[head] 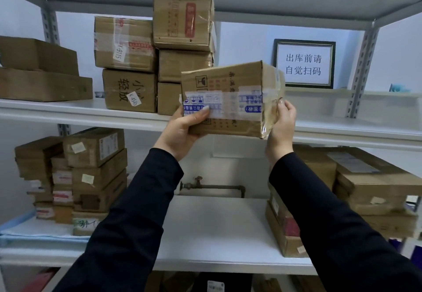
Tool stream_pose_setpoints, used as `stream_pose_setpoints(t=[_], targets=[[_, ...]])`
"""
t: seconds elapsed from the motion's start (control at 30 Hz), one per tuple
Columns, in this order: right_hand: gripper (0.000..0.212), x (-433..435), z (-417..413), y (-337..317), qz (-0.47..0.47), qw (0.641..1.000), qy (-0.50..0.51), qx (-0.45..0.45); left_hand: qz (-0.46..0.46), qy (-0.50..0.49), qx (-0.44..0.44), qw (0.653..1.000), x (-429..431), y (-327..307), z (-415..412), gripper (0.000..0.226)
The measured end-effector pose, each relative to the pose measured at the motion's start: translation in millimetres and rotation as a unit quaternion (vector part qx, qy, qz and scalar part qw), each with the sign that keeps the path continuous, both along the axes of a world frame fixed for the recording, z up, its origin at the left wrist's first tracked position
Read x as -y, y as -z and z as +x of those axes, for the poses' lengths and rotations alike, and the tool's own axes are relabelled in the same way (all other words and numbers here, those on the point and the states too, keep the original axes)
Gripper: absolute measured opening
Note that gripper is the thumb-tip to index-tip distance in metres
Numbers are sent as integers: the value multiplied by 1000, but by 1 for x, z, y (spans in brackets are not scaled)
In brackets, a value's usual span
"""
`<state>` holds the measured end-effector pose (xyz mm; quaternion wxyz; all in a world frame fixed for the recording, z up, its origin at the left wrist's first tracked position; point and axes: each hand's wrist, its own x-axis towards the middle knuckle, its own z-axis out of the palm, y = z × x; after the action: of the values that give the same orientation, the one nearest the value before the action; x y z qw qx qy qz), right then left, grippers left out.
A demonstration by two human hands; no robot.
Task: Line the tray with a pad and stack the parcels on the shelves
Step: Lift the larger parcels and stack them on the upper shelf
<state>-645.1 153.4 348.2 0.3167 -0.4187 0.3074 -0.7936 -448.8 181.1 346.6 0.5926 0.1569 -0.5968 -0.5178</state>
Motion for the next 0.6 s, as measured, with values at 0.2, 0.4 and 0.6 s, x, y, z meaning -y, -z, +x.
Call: stream_pose_setpoints(t=[0.2,0.4,0.6], targets=[[26,26,-22,0,92,995,19,-22,-23,-80,44,996,22,-6,-35,32],[43,24,-31,1,36,996,-61,-61,-14,-164,34,986,56,-5,-58,58],[66,44,-35,6,-65,965,-116,-228,-14,-289,48,956,77,-6,-75,83]])
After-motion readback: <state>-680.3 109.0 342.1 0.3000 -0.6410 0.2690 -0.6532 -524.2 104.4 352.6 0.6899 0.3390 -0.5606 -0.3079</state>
